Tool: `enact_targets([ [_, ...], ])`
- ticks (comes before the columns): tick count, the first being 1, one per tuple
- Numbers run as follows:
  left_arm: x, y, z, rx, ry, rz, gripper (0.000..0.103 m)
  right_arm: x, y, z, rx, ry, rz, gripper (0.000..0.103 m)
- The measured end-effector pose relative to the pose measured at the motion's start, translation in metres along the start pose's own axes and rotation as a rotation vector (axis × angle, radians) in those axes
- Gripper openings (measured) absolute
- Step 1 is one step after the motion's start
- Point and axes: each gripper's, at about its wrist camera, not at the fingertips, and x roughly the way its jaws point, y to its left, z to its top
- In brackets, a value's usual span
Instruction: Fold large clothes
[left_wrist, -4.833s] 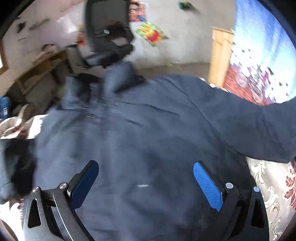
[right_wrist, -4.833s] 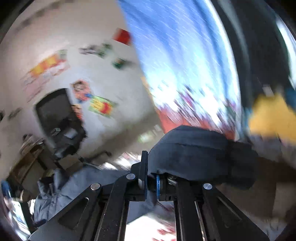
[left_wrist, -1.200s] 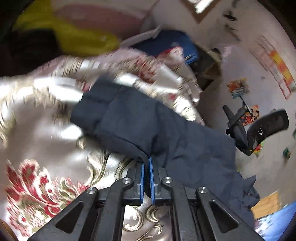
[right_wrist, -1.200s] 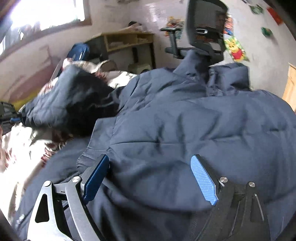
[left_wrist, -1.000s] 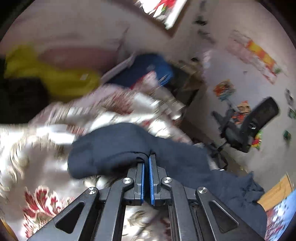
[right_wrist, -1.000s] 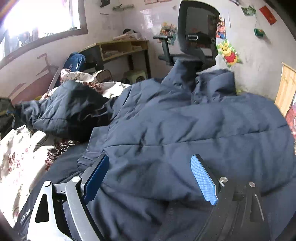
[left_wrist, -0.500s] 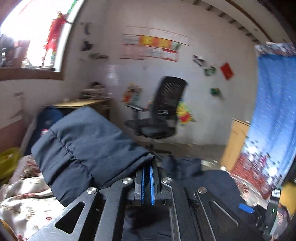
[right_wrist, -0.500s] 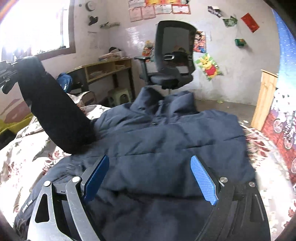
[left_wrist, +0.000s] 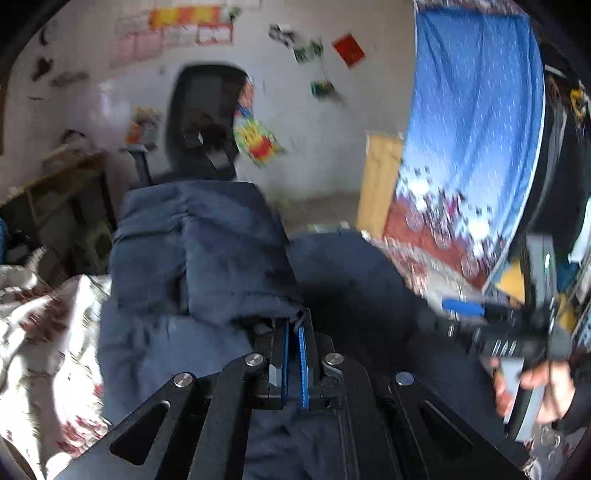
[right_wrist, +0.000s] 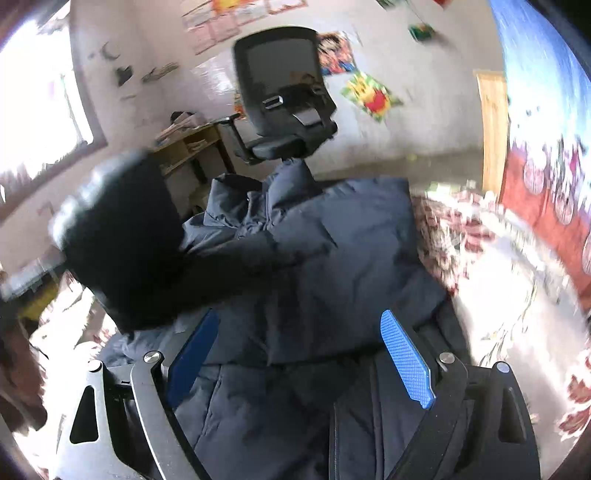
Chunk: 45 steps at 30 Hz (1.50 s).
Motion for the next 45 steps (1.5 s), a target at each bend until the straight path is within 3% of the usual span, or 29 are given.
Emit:
enact_targets([
  [5, 0.034, -0.018, -0.023, 0.018, 0.108, -0.019, 0.006, 0.007, -0.025, -0.004, 0.047, 0.003, 0.026, 0.087],
  [14, 0.059, -0.03, -0.048, 0.043, 0.215, -0.055, 0.012, 0.018, -0.047, -0.007, 0.096, 0.015, 0.044, 0.087],
  [20, 0.066, -0.044, -0.059, 0.09, 0.27, -0.118, 0.034, 0.018, -0.061, -0.012, 0.176, -0.011, 0.071, 0.087],
  [22, 0.061, -0.048, -0.064, 0.115, 0.261, -0.131, 0.048, 0.016, -0.065, -0.011, 0.209, -0.037, 0.132, 0.087],
  [27, 0.049, -0.04, -0.067, 0.084, 0.236, -0.139, 0.056, 0.03, -0.069, -0.015, 0.306, -0.006, 0.293, 0.088],
  [30, 0.041, -0.024, -0.065, -0.003, 0.2, -0.09, 0.073, 0.048, -0.066, -0.024, 0.344, 0.058, 0.344, 0.089],
  [34, 0.028, -0.003, -0.063, -0.074, 0.168, -0.001, 0.074, 0.069, -0.056, -0.037, 0.326, 0.151, 0.217, 0.089],
  [37, 0.02, 0.016, -0.063, -0.099, 0.155, 0.131, 0.075, 0.076, -0.052, -0.045, 0.322, 0.175, 0.192, 0.088],
  [39, 0.019, 0.029, -0.064, -0.117, 0.154, 0.195, 0.078, 0.079, -0.044, -0.046, 0.312, 0.189, 0.186, 0.071],
  [40, 0.018, 0.037, -0.065, -0.136, 0.159, 0.222, 0.081, 0.083, -0.039, -0.048, 0.311, 0.214, 0.19, 0.055],
  [41, 0.017, 0.045, -0.066, -0.156, 0.163, 0.225, 0.081, 0.084, -0.037, -0.049, 0.315, 0.227, 0.184, 0.038],
  [42, 0.014, 0.053, -0.068, -0.185, 0.164, 0.219, 0.081, 0.083, -0.035, -0.049, 0.315, 0.228, 0.167, 0.033],
  [44, 0.008, 0.069, -0.071, -0.233, 0.158, 0.226, 0.081, 0.078, -0.032, -0.05, 0.291, 0.216, 0.12, 0.008],
  [45, 0.006, 0.075, -0.073, -0.241, 0.155, 0.236, 0.081, 0.073, -0.031, -0.048, 0.281, 0.197, 0.108, 0.007],
])
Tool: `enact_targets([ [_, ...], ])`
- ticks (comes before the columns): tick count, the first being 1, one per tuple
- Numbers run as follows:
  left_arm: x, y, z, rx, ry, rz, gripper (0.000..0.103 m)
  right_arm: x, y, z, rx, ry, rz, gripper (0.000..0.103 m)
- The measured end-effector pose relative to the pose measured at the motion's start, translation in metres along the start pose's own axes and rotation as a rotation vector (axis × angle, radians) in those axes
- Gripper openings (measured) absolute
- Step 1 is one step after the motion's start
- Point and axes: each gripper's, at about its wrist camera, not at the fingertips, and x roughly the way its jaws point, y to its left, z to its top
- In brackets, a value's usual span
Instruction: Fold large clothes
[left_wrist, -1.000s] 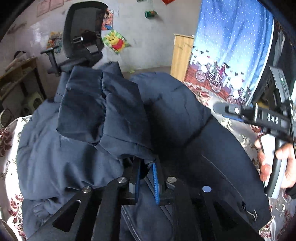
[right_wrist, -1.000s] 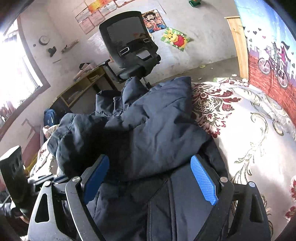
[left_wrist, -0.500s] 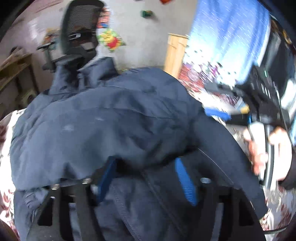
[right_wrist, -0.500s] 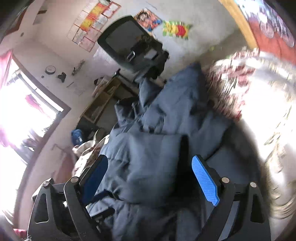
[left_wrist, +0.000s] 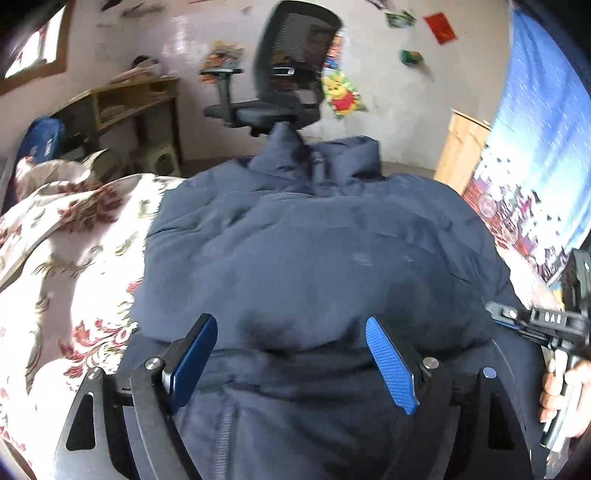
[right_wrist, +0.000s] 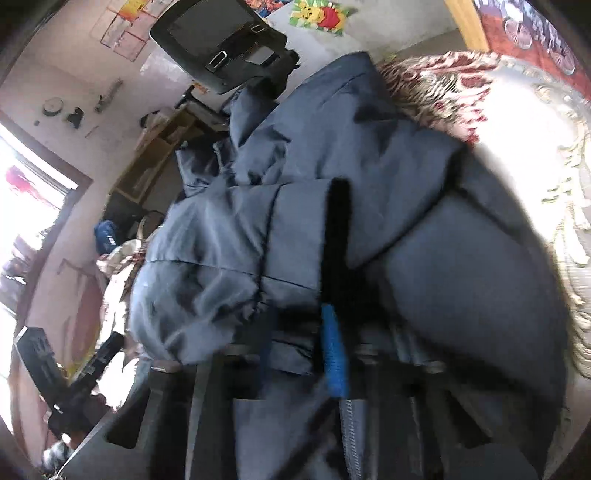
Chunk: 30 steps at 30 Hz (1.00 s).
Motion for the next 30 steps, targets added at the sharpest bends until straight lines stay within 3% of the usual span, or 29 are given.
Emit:
enact_targets([
  [7, 0.002, 0.03, 0.007, -0.043, -0.007, 0.067, 0.081, -0.042, 0.035, 0.032, -0.134, -0.199, -0.122, 0.003],
  [12, 0.023, 0.035, 0.014, -0.057, 0.035, 0.075, 0.081, -0.034, 0.066, 0.038, -0.275, -0.266, -0.347, 0.004],
  [13, 0.026, 0.035, 0.016, -0.058, 0.038, 0.071, 0.081, -0.034, 0.073, 0.038, -0.313, -0.276, -0.359, 0.007],
  [15, 0.031, 0.032, 0.019, -0.053, 0.035, 0.062, 0.081, -0.029, 0.087, 0.035, -0.394, -0.273, -0.314, 0.023],
  [16, 0.033, 0.029, 0.021, -0.042, 0.029, 0.058, 0.081, -0.026, 0.092, 0.034, -0.427, -0.258, -0.292, 0.037],
  [17, 0.038, 0.025, 0.024, -0.024, 0.024, 0.057, 0.081, -0.023, 0.096, 0.034, -0.453, -0.237, -0.273, 0.041],
  [22, 0.059, 0.017, 0.025, -0.005, 0.057, 0.069, 0.082, 0.013, 0.109, 0.023, -0.532, -0.107, -0.226, 0.041],
  [25, 0.072, 0.021, 0.02, -0.026, 0.097, 0.068, 0.091, 0.025, 0.103, 0.017, -0.521, -0.078, -0.231, 0.041],
  [30, 0.085, 0.019, 0.012, -0.002, 0.123, 0.091, 0.095, 0.04, 0.09, 0.018, -0.492, -0.038, -0.212, 0.042],
])
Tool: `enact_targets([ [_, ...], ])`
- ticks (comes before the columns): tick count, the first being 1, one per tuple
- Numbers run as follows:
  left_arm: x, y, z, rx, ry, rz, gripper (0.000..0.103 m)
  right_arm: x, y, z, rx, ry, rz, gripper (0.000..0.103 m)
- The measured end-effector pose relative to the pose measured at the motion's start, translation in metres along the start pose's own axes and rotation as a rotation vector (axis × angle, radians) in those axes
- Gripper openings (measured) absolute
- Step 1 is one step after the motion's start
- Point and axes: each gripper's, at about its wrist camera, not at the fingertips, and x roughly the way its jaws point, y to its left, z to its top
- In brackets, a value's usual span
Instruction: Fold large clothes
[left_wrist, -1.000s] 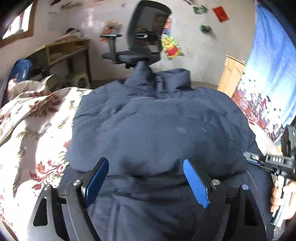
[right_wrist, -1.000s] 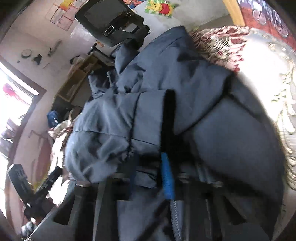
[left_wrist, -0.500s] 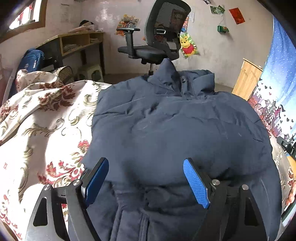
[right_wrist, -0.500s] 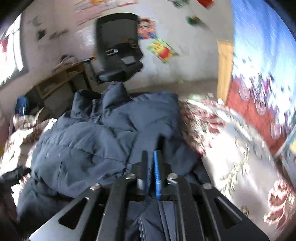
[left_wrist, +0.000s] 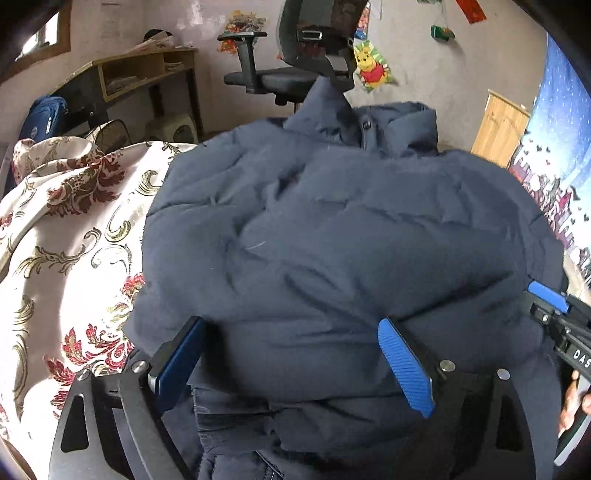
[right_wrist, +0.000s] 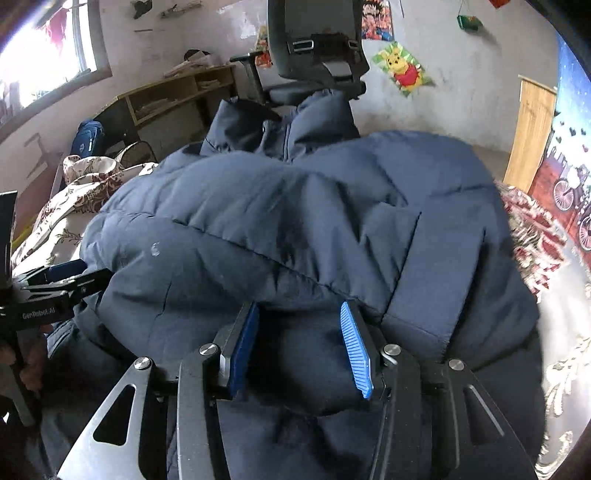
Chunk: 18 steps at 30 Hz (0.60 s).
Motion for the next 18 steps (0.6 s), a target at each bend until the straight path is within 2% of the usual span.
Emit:
enact_targets([
  [8, 0.008, -0.006, -0.009, 0.023, -0.021, 0.054, 0.101, 0.009, 0.0, -0.016, -0.008, -0.022, 0.002, 0.042],
  [11, 0.005, -0.002, -0.008, 0.003, -0.023, 0.051, 0.103, -0.007, -0.005, -0.016, 0.023, -0.052, 0.024, 0.044],
  [12, 0.002, -0.001, -0.007, -0.006, -0.021, 0.051, 0.103, -0.015, -0.008, -0.017, 0.042, -0.069, 0.029, 0.046],
  [14, -0.004, 0.002, -0.005, -0.024, -0.016, 0.051, 0.103, -0.031, -0.011, -0.02, 0.071, -0.104, 0.037, 0.067],
  [16, -0.012, 0.004, -0.005, -0.048, -0.005, 0.048, 0.103, -0.043, -0.012, -0.02, 0.075, -0.125, 0.036, 0.075],
  [18, -0.019, 0.006, -0.006, -0.068, 0.005, 0.032, 0.103, -0.054, -0.012, -0.019, 0.066, -0.125, 0.044, 0.076],
])
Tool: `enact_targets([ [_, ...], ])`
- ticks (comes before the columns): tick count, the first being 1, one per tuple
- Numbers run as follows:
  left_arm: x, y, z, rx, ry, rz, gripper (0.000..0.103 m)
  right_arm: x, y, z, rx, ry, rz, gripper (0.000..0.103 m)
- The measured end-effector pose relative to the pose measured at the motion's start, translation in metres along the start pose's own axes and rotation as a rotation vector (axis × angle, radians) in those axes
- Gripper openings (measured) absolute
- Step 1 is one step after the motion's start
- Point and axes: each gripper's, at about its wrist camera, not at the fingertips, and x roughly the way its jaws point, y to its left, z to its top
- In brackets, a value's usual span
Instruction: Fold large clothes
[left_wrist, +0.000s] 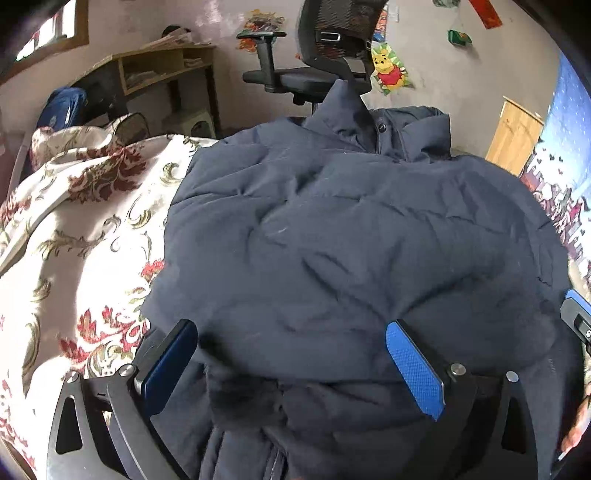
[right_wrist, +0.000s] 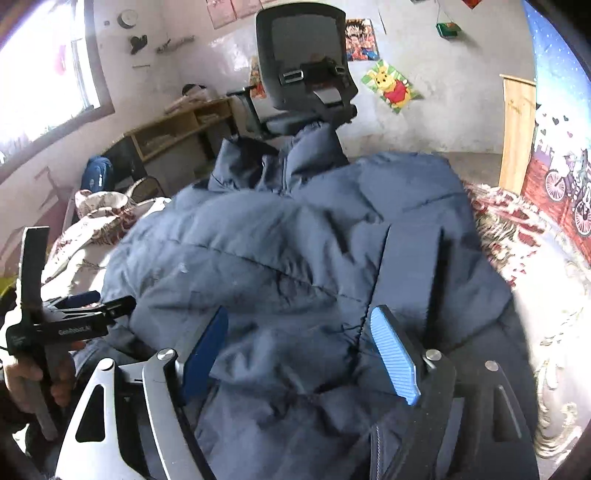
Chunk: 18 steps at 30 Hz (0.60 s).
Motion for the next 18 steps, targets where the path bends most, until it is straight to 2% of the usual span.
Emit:
enact_targets([
  [5, -0.021, 0.007, -0.005, -0.048, 0.002, -0.016, 0.103, -0.027, 0.002, 0.005, 0.016, -0.016, -0.009, 0.091],
  [9, -0.048, 0.014, -0.007, -0.046, -0.04, -0.022, 0.103, -0.051, 0.012, 0.009, 0.015, -0.035, -0.018, 0.091],
  [13, -0.08, 0.021, -0.007, -0.057, -0.089, -0.047, 0.103, -0.073, 0.027, 0.011, -0.001, -0.05, -0.049, 0.1],
  [18, -0.116, 0.028, -0.007, -0.061, -0.125, -0.074, 0.103, -0.105, 0.049, 0.017, -0.037, -0.066, -0.057, 0.101],
])
